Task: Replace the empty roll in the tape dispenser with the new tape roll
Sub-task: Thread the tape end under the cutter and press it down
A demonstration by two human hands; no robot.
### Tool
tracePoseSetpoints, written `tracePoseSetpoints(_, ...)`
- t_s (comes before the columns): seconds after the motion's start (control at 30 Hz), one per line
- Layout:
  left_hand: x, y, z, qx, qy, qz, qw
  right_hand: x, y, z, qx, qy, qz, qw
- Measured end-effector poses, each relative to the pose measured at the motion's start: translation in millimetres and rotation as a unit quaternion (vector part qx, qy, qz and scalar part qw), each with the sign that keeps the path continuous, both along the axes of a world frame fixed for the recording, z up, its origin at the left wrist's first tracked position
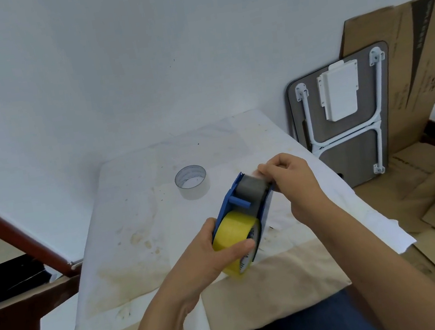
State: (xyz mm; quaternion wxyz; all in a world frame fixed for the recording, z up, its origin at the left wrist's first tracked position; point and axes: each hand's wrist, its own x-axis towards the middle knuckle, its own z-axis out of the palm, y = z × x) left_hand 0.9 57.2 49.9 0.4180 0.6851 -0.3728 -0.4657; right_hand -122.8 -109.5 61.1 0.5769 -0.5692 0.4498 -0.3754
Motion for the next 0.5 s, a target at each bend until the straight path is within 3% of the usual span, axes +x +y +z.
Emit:
tracePoseSetpoints(0.23,-1,-4,3,-0.002,-0.105,0.0,0.995,-2,-5,0,0.006,-0.011,-0.033,0.999)
tracePoseSetpoints(0.5,-2,-17,2,-0.054,-0.227,0.106,0.967,2,0,7,-0.048,-0.013,-0.02,0.999)
